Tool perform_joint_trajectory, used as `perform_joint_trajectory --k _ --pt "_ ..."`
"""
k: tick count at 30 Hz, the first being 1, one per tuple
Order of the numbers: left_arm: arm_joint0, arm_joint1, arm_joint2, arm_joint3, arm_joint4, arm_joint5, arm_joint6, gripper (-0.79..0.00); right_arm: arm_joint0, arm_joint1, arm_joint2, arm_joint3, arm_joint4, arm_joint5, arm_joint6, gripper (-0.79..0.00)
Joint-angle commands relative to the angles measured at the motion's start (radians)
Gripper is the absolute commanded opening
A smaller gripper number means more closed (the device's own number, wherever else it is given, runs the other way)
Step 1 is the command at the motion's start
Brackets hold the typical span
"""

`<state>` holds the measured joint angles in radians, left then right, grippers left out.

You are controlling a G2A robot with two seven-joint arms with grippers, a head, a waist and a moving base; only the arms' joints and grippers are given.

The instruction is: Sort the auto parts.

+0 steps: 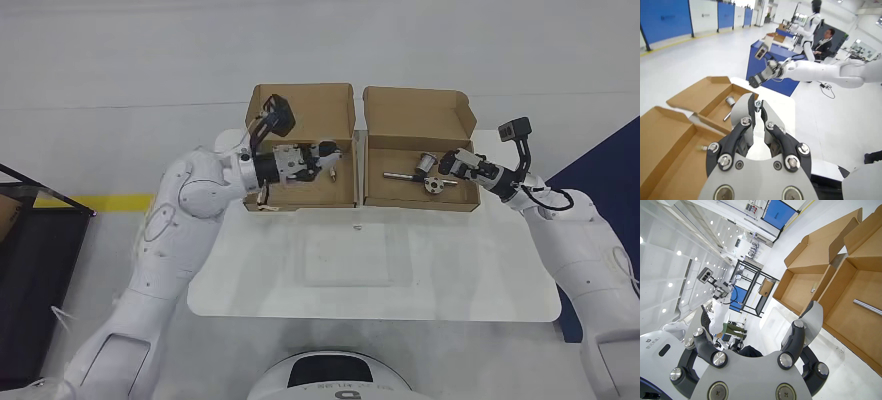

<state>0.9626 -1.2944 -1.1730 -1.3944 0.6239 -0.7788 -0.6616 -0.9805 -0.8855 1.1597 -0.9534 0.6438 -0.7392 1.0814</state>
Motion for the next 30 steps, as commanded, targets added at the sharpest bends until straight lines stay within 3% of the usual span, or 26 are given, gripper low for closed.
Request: perform_joint_trajectory --k 1,7,10,12,15,16,19,22,26,30 --pt "-0.063 -0.009 0.048 0.101 0.033 0.096 -0.048 -0.785 0.0 0.0 0.0 0.0 0.0 0.0 0.0 0.0" --pt "-0.234 -0.058 0.212 0.37 0.076 0.345 -0.214 -0.785 0.0 0.0 0.0 0.0 0.0 0.0 0.0 0.0" --pt "-0.308 -0.091 0.286 0.502 0.054 0.397 -0.272 -0.785 0.0 0.0 0.0 0.0 0.0 0.0 0.0 0.0" --pt "-0.362 -0.112 0.339 0.594 0.113 0.456 -0.278 -0.785 0.0 0.0 0.0 0.0 0.0 0.0 0.0 0.0" --pt "-0.404 -0.148 0.408 0.661 0.163 0.502 -0.244 -0.785 0.0 0.0 0.0 0.0 0.0 0.0 0.0 0.0" --pt "-0.414 -0.158 0.416 0.682 0.147 0.499 -0.236 -0.736 0.0 0.0 0.0 0.0 0.0 0.0 0.0 0.0" --pt "-0.445 -0.184 0.444 0.745 0.138 0.516 -0.224 -0.477 0.0 0.0 0.0 0.0 0.0 0.0 0.0 0.0" --pt "-0.462 -0.205 0.465 0.791 0.14 0.511 -0.196 0.0 0.0 0.0 0.0 0.0 0.0 0.0 0.0 0.0" --pt "-0.483 -0.218 0.453 0.841 0.087 0.476 -0.166 0.0 0.0 0.0 0.0 0.0 0.0 0.0 0.0 0.0" --pt "-0.501 -0.214 0.405 0.87 -0.014 0.357 -0.16 0.0 0.0 0.0 0.0 0.0 0.0 0.0 0.0 0.0"
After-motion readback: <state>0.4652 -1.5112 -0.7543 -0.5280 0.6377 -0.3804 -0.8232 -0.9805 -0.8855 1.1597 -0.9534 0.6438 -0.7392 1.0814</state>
